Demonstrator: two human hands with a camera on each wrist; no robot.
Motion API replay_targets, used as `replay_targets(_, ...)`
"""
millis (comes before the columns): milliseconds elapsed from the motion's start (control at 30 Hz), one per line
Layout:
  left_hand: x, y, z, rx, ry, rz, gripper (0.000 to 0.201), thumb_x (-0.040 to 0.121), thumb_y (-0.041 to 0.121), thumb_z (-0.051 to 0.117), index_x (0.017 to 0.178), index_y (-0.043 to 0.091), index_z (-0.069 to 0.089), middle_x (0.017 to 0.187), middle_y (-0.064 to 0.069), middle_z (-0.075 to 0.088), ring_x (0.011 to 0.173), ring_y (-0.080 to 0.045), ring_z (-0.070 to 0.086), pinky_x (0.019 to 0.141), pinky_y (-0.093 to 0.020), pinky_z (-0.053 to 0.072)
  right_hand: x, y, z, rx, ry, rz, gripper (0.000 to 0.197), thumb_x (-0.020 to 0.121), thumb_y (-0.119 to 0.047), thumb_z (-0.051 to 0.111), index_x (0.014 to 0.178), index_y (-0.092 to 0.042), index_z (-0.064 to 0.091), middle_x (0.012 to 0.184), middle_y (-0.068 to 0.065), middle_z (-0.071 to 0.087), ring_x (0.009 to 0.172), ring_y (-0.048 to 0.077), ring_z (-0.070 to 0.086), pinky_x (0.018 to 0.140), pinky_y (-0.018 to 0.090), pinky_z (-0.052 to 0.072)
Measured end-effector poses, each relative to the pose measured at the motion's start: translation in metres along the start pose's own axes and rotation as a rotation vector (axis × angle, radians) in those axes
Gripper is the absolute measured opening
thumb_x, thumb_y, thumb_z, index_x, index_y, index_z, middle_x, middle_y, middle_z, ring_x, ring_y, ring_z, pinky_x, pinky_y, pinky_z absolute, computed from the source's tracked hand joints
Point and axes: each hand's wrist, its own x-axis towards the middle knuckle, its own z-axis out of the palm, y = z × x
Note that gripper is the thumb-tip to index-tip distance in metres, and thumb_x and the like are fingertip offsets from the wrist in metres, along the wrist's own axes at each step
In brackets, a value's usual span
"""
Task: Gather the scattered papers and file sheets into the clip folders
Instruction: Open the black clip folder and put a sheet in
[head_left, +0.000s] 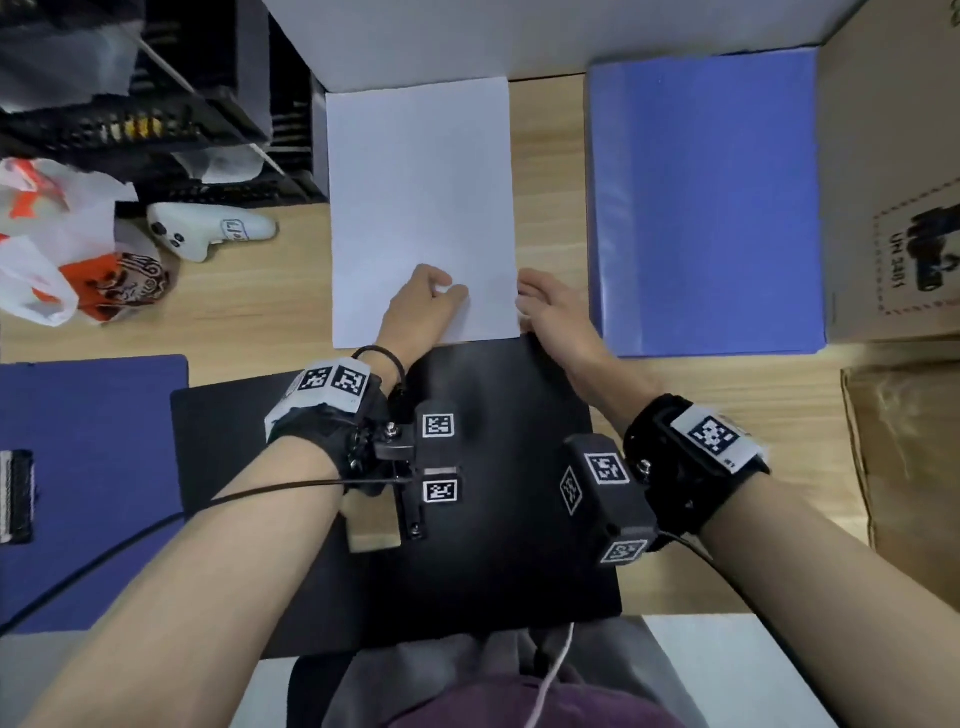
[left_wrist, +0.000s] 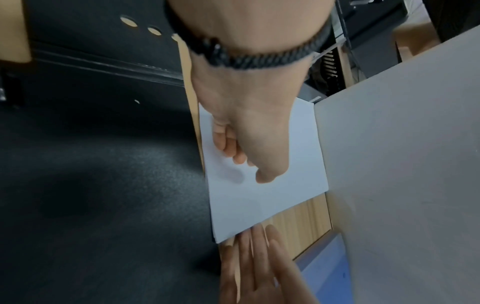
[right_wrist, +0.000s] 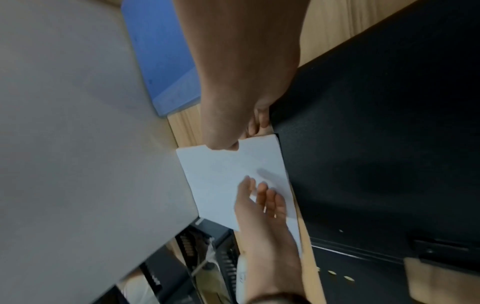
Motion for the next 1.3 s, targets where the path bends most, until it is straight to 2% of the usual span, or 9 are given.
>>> replay_targets(100, 0.005, 0.016, 0.0, 0.163, -0.045, -0.035, 0.042, 0.089, 0.06, 0.045, 0.105, 0.022, 0.055, 0.1, 0.007, 0.057, 0.095, -0.02, 0.052, 0.076, -0.033, 0.037, -0.007, 0.001, 0.002, -0.229, -0.054, -0.037, 0.053, 0.095, -0.013, 0.043, 0.147, -0.019, 0.038, 0.152, -0.003, 0.042, 0.139, 0.012, 0.038, 0.117, 0.031, 0.027)
replay_targets(267, 0.016, 0.049, -0.009, 0.184, -0.192, -0.141, 0.074, 0.077, 0.079, 0.041, 0.11, 0.017, 0.065, 0.065, -0.006, 0.05, 0.057, -0.026, 0.049, 0.063, -0.031, 0.039, -0.007, -0.009, 0.007, -0.184, -0.178, -0.127, 0.041, 0.093, -0.003, 0.042, 0.131, -0.019, 0.048, 0.149, -0.003, 0.043, 0.136, 0.009, 0.036, 0.105, 0.023, 0.028)
replay_targets(400, 0.023, 0.057, -0.008, 0.252, -0.25, -0.197, 0.071, 0.076, 0.059, 0.058, 0.126, 0.009, 0.055, 0.104, -0.02, 0.063, 0.083, -0.037, 0.063, 0.077, -0.034, 0.05, 0.001, -0.008, 0.01, -0.177, -0.252, -0.088, 0.032, 0.09, -0.001, 0.041, 0.109, -0.026, 0.049, 0.144, 0.001, 0.05, 0.13, 0.016, 0.045, 0.093, 0.028, 0.035)
replay_targets(533, 0.024, 0.052, -0.007, 0.254, -0.223, -0.183, 0.047, 0.089, 0.037, 0.055, 0.122, 0.003, 0.053, 0.073, -0.007, 0.041, 0.048, -0.023, 0.035, 0.059, -0.029, 0.041, -0.002, 0.0, -0.006, -0.202, -0.079, -0.093, 0.046, 0.086, 0.006, 0.034, 0.12, -0.02, 0.052, 0.137, -0.003, 0.052, 0.124, 0.012, 0.047, 0.091, 0.022, 0.036)
replay_targets(633, 0.023, 0.046, -0.009, 0.203, -0.196, -0.174, 0.02, 0.089, 0.034, 0.052, 0.075, 0.021, 0.044, 0.071, -0.004, 0.035, 0.053, -0.021, 0.029, 0.067, -0.034, 0.039, -0.003, 0.008, -0.019, -0.211, 0.024, -0.068, 0.046, 0.088, 0.006, 0.032, 0.128, -0.011, 0.047, 0.133, 0.0, 0.051, 0.118, 0.011, 0.048, 0.092, 0.015, 0.034)
replay_targets(900, 0.02, 0.038, -0.003, 0.294, -0.16, -0.083, 0.029, 0.093, 0.04, 0.048, 0.074, 0.017, 0.042, 0.07, -0.006, 0.045, 0.056, -0.024, 0.04, 0.063, -0.029, 0.039, -0.012, 0.009, -0.024, -0.288, -0.007, 0.052, 0.052, 0.092, -0.001, 0.033, 0.141, -0.013, 0.042, 0.132, 0.003, 0.05, 0.117, 0.017, 0.047, 0.091, 0.02, 0.035)
replay_targets(1033, 0.018, 0.034, -0.001, 0.314, -0.13, -0.056, 0.031, 0.093, 0.039, 0.047, 0.073, 0.017, 0.042, 0.065, -0.002, 0.044, 0.055, -0.023, 0.039, 0.055, -0.026, 0.032, -0.001, -0.001, -0.007, -0.39, 0.007, 0.071, 0.028, 0.068, -0.005, 0.028, 0.083, -0.003, 0.052, 0.082, 0.016, 0.046, 0.08, 0.028, 0.038, 0.068, 0.032, 0.026)
replay_targets(1133, 0.017, 0.031, 0.0, 0.289, -0.123, -0.054, 0.029, 0.093, 0.04, 0.047, 0.075, 0.017, 0.045, 0.068, -0.002, 0.045, 0.059, -0.023, 0.04, 0.057, -0.028, 0.032, 0.007, 0.01, 0.0, -0.445, -0.004, 0.028, 0.058, 0.056, -0.013, 0.023, 0.1, 0.004, 0.058, 0.088, 0.021, 0.059, 0.081, 0.038, 0.047, 0.065, 0.035, 0.034)
replay_targets(1300, 0.015, 0.026, 0.002, 0.242, -0.09, -0.041, 0.027, 0.091, 0.042, 0.047, 0.078, 0.018, 0.047, 0.077, -0.004, 0.049, 0.07, -0.024, 0.045, 0.067, -0.03, 0.035, -0.003, 0.008, -0.001, -0.503, -0.025, 0.034, 0.041, 0.082, -0.009, 0.034, 0.113, -0.011, 0.061, 0.111, 0.012, 0.054, 0.101, 0.027, 0.046, 0.085, 0.032, 0.038)
